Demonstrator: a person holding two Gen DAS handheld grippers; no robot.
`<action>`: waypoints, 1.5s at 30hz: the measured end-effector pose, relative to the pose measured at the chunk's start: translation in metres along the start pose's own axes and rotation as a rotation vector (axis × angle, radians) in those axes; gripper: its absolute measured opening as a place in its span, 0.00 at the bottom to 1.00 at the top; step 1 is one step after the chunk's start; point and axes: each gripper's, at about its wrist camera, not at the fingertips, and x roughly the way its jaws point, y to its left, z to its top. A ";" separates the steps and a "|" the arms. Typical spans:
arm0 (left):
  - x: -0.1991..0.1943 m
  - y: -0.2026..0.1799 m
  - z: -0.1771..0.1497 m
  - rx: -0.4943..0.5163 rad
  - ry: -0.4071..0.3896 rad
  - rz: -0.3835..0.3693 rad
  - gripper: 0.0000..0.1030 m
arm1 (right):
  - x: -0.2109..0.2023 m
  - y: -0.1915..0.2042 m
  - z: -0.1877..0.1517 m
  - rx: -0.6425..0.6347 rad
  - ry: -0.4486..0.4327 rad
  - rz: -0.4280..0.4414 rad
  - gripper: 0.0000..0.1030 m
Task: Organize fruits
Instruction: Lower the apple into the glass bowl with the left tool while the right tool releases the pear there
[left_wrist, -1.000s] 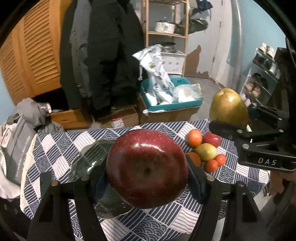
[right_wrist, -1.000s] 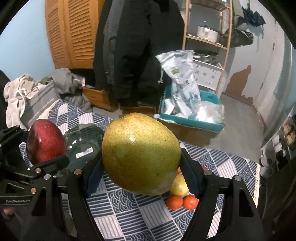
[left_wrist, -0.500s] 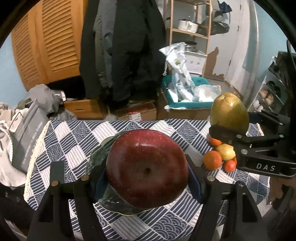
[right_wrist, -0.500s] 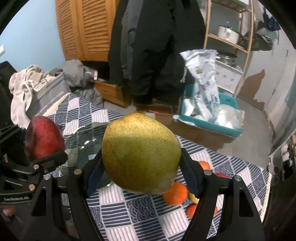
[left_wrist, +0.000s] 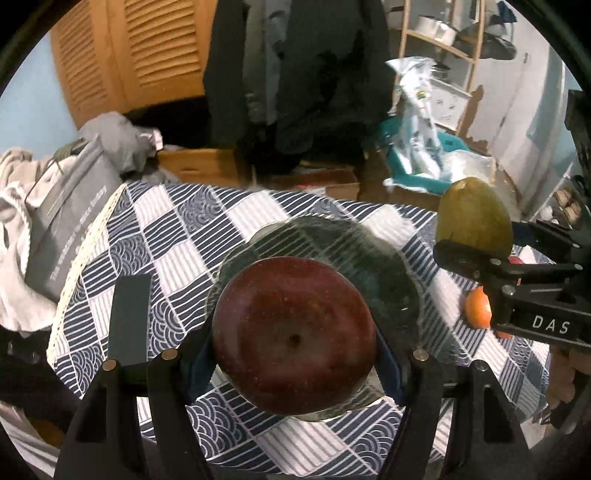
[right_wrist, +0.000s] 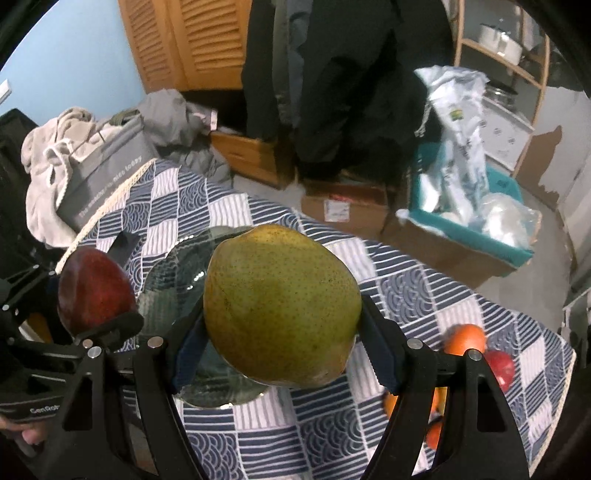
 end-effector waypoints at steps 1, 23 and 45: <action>0.002 0.002 0.000 -0.004 0.006 0.003 0.72 | 0.007 0.003 0.000 -0.004 0.013 0.007 0.73; 0.071 0.025 -0.028 -0.029 0.197 0.043 0.72 | 0.092 0.025 -0.022 -0.037 0.225 0.049 0.73; 0.083 0.021 -0.034 0.010 0.236 0.074 0.85 | 0.112 0.023 -0.032 -0.023 0.303 0.077 0.74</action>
